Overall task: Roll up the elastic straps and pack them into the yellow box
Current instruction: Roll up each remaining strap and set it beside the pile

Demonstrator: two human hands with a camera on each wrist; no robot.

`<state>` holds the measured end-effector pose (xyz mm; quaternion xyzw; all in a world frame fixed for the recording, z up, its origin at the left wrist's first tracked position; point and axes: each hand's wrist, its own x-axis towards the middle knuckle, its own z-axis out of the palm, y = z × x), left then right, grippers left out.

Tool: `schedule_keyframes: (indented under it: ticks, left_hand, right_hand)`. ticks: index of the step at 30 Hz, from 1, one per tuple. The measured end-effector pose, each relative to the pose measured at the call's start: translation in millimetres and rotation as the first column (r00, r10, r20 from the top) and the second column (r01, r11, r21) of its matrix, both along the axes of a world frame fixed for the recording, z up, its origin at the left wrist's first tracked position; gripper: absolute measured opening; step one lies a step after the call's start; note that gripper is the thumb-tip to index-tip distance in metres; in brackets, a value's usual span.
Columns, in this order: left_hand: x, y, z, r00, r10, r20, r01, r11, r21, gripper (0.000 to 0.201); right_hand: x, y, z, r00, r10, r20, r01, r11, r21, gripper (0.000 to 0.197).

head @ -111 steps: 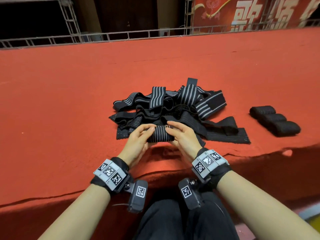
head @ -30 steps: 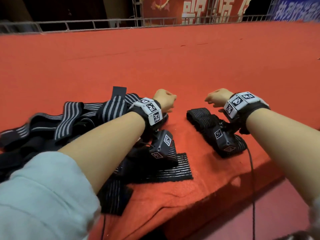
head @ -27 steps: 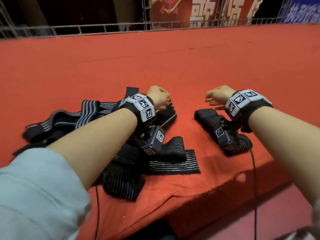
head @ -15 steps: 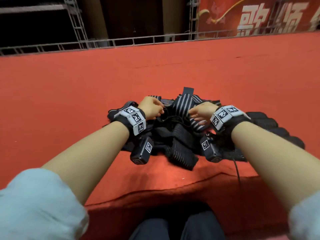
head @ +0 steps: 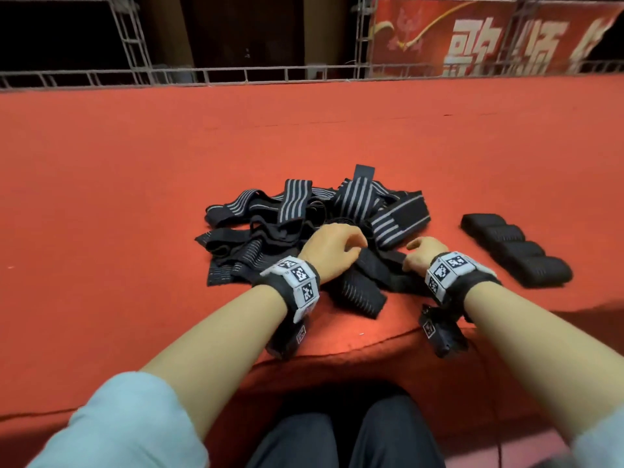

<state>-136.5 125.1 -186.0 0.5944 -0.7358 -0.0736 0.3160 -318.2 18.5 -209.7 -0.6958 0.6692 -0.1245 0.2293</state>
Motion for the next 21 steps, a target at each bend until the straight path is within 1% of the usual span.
schedule_keyframes:
  ticks: [1,2,3,5,6,7,10,12,14,15,19,21]
  left_hand:
    - [-9,-5,-2,0.995,-0.058,0.084,0.057,0.998,0.016,0.022]
    - [-18,-10,-4,0.978,-0.105,0.181,0.095,0.993,0.064,0.026]
    - [-25,-15,-9,0.949,-0.127,0.288,0.091,0.987,0.134,0.033]
    - [-33,-24,-20,0.859,-0.114,0.499,0.000,0.975,0.224,0.047]
    - [-33,-27,-25,0.819,-0.097,0.565,-0.045,0.972,0.232,0.050]
    - [-32,-29,-30,0.799,-0.077,0.596,-0.077,0.970,0.229,0.051]
    - [-24,-33,-39,0.790,0.000,0.614,-0.141,0.973,0.182,0.042]
    - [-18,-34,-41,0.775,0.061,0.629,-0.161,0.982,0.103,0.031]
    - [-12,-36,-39,0.766,0.113,0.633,-0.168,0.985,0.028,0.028]
    - [-10,-35,-37,0.772,0.127,0.622,-0.163,0.987,0.001,0.028]
    - [2,-33,-18,0.801,0.181,0.570,-0.113,0.982,-0.154,0.027]
    - [4,-30,-9,0.794,0.173,0.583,-0.075,0.979,-0.188,0.023]
  right_hand:
    - [-3,1,-1,0.999,0.002,-0.037,-0.002,1.000,-0.010,0.040]
    - [-5,0,-3,0.998,0.007,-0.055,-0.007,1.000,-0.017,0.036]
    - [-7,1,-4,0.997,0.012,-0.071,-0.013,1.000,-0.010,0.031]
    - [-11,0,-9,0.997,0.022,-0.073,-0.023,1.000,-0.010,0.023]
    - [-12,0,-11,0.997,0.028,-0.073,-0.029,1.000,-0.012,0.021]
    - [-14,0,-13,0.996,0.028,-0.080,-0.029,0.999,-0.021,0.021]
    - [-18,-4,-22,0.996,0.024,-0.087,-0.028,0.999,-0.044,0.022]
    - [-19,-6,-26,0.996,0.026,-0.088,-0.031,0.998,-0.050,0.021]
    - [-20,-8,-28,0.996,0.022,-0.092,-0.028,0.997,-0.065,0.016]
    - [-20,-9,-27,0.995,0.012,-0.100,-0.019,0.997,-0.073,0.014]
    - [-25,-14,-19,0.992,-0.047,-0.117,0.033,0.992,-0.122,0.027]
    - [-29,-14,-13,0.990,-0.091,-0.106,0.073,0.983,-0.166,0.024]
